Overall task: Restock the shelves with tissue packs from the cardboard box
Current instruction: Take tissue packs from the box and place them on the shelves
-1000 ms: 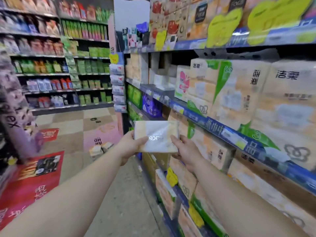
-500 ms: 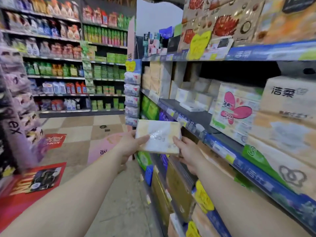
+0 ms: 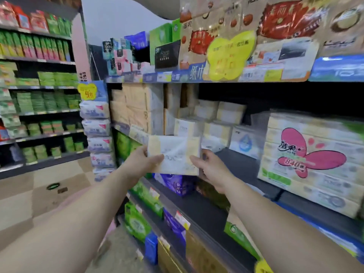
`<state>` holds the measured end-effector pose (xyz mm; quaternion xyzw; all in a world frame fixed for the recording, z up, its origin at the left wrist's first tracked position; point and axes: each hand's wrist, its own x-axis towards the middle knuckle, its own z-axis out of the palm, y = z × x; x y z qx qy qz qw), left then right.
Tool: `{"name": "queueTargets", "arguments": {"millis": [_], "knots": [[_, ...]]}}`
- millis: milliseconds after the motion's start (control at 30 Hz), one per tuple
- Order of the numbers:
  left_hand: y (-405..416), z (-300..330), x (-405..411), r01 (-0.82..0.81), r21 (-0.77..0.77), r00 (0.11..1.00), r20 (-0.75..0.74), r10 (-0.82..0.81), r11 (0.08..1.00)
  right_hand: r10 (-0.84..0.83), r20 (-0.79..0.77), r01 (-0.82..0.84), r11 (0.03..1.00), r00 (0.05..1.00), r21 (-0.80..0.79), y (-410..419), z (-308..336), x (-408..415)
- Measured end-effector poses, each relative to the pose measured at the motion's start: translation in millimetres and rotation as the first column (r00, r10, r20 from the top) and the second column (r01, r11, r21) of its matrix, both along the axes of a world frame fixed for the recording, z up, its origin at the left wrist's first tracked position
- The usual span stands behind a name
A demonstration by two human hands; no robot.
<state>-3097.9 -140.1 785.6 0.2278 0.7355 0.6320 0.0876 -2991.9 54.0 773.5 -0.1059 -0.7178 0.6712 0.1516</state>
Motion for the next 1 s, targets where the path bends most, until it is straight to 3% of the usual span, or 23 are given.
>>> {"name": "queueTargets", "arguments": {"millis": [200,500,633,767,833,900,933,1000], "knots": [[83.9,12.6,-68.1,0.124,0.059,0.992,0.012,-0.125,0.991,-0.184,-0.04,0.187,0.98,0.982,0.064,69.1,8.2,-55.5],[139.0,18.3,-156.0,0.313,-0.067,0.95,0.041,-0.311,0.947,-0.268,0.085,0.256,0.959,0.96,0.124,115.6,-0.6,-120.1],[149.1,3.9,-194.0,0.466,-0.211,0.884,0.079,-0.46,0.859,-0.247,0.228,0.178,0.942,0.942,0.283,119.6,-10.7,-124.8],[154.6,-2.5,-225.4,0.643,-0.192,0.766,0.199,-0.612,0.742,-0.237,0.263,0.151,0.939,0.935,0.309,110.7,-10.2,-127.6],[158.0,6.2,-240.4,0.67,-0.284,0.735,0.122,-0.667,0.686,-0.286,0.269,0.191,0.925,0.92,0.329,105.6,-11.0,-131.0],[164.3,22.9,-253.1,0.602,-0.362,0.733,-0.103,-0.672,0.712,-0.35,0.259,0.255,0.906,0.9,0.338,103.4,-12.9,-135.1],[167.9,33.6,-253.9,0.574,-0.375,0.705,-0.225,-0.673,0.728,-0.368,0.251,0.278,0.902,0.895,0.332,102.5,-13.4,-136.2],[178.2,52.5,-245.1,0.552,-0.452,0.568,-0.412,-0.712,0.701,-0.401,0.245,0.316,0.893,0.883,0.322,98.3,-12.9,-138.1]]}}
